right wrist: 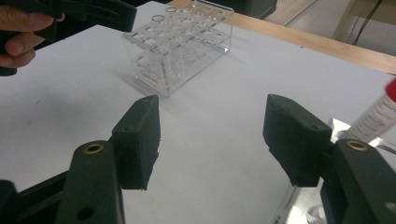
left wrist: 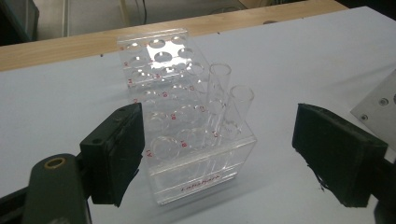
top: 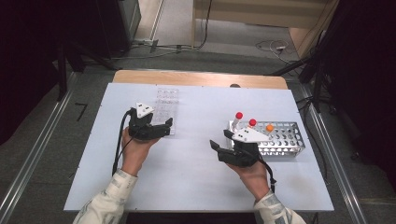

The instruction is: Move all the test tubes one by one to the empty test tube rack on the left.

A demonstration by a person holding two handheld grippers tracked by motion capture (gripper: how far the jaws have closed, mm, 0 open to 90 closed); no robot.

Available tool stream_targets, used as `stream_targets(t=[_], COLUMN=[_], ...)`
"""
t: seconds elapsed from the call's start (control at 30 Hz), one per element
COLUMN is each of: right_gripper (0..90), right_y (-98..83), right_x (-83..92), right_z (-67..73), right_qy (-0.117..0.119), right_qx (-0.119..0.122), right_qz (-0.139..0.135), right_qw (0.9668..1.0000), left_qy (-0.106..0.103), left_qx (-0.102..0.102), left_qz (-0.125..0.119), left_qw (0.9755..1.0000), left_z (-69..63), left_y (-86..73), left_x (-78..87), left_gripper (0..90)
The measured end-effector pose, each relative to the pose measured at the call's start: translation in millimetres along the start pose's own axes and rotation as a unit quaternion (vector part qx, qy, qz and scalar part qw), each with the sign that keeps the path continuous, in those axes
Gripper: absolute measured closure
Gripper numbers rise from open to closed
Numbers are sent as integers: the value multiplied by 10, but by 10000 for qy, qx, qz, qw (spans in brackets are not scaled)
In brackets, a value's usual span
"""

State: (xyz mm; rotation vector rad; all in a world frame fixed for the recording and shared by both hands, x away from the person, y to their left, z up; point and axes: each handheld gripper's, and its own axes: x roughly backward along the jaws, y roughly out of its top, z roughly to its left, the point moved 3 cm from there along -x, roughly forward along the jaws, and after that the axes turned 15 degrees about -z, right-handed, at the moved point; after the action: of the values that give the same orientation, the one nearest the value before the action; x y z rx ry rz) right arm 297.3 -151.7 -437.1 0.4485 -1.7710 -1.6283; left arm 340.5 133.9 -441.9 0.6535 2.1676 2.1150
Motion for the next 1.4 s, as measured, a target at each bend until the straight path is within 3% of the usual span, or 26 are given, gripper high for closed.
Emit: stream_targets(t=[0.73, 1.1, 1.4], right_gripper=[351, 377, 505], right_y=[-86, -214, -297], right_x=[386, 371, 276], right_z=[-356, -547, -641], right_qy=[-527, -869, -1002], right_qx=[-51, -140, -201], right_qz=[-68, -100, -38], right_qw=[9986, 9961, 9948], left_qy=[30, 29, 12], left_qx=[12, -5, -23], left_qz=[-26, -19, 3], left_qw=[10000, 10000, 10000], left_z=[16, 6, -6], left_y=[-2, -7, -13], left_x=[16, 12, 8], left_gripper=[175, 175, 175])
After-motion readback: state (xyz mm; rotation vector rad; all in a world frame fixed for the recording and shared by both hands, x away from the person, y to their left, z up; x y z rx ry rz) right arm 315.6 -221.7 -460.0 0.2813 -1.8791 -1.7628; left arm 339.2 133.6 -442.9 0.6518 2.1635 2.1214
